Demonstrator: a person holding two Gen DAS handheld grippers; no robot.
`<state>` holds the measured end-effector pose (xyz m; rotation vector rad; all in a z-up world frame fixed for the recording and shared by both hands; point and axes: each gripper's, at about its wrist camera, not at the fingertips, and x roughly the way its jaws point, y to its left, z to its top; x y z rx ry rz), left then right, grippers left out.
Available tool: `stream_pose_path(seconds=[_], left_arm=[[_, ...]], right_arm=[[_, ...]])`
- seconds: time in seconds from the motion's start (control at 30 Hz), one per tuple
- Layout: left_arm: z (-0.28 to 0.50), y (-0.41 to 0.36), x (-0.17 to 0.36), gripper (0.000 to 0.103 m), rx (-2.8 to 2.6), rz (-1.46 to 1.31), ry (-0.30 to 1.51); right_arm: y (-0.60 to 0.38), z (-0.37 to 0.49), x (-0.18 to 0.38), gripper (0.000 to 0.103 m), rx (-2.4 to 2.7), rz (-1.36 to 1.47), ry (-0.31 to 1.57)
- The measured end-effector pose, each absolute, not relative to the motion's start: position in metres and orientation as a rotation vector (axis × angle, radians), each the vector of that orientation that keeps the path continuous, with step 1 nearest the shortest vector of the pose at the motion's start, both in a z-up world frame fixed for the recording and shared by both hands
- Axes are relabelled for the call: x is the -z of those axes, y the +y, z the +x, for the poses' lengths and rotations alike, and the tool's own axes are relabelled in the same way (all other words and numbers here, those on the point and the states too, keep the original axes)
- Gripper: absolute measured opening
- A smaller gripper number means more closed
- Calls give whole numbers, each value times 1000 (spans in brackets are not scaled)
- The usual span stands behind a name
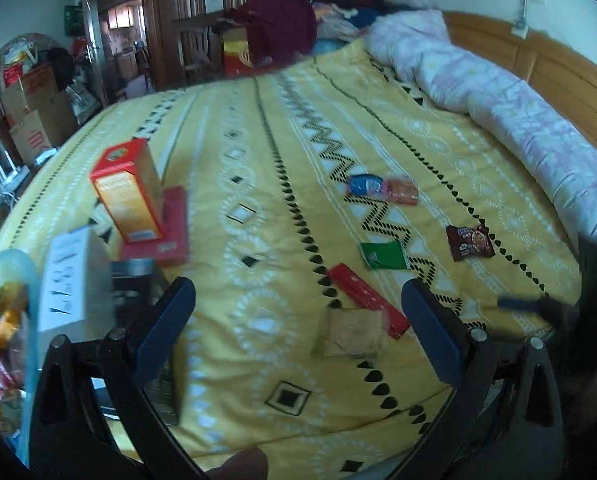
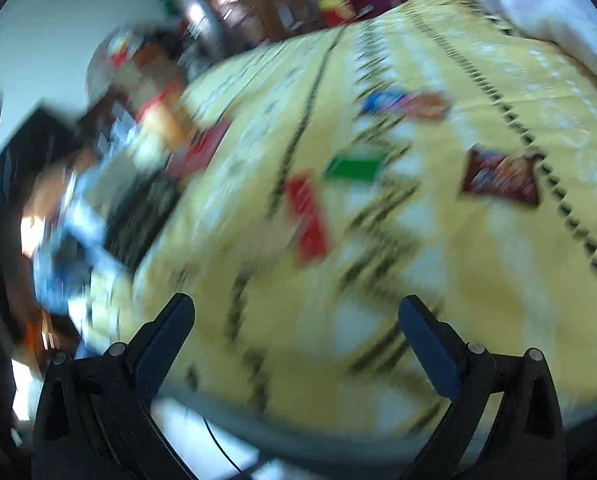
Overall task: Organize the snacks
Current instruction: 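Move both tools back over the bed toward the remaining snack packets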
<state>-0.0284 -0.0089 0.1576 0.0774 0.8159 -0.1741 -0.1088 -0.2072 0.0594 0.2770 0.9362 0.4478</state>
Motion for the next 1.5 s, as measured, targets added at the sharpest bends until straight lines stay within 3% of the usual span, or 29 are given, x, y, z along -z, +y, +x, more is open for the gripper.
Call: stream_pose_path(seconds=[0.2,0.37,0.53,0.73,0.83,0.87,0.93,1.03,1.4,1.5], left_arm=[[-21,-24,-134,103,171,101,872],[-6,-19,-101,103,146,87,962],[-8,-21,-92,103,150,78,981],[-11,-6,-90,103,130,36,989],[-10,-2,-87,103,119,22,994],[-11,-1,-87,103,118,12,990],[-13,1,-88,103,119,3,983],[-17,6,-88,103,116,8,989],[-28,15,-71,103,168,-25,1063],[-29,18,-70,103,171,-47,1063]], right_arm=[[-292,4,-50,100,-265,443,877],[-343,34,-4,100,-87,561,982],[-296,29,5,100,-206,474,1073],[-228,-29,-30,97,-549,496,1081],[-207,-42,-32,96,-545,310,1096],[-201,-44,-29,95,-558,268,1102],[-189,-42,-24,79,-597,210,1095],[-169,-32,-10,72,-586,104,1086],[-140,-12,0,73,-571,47,1065],[-128,-31,-20,82,-686,-41,997]])
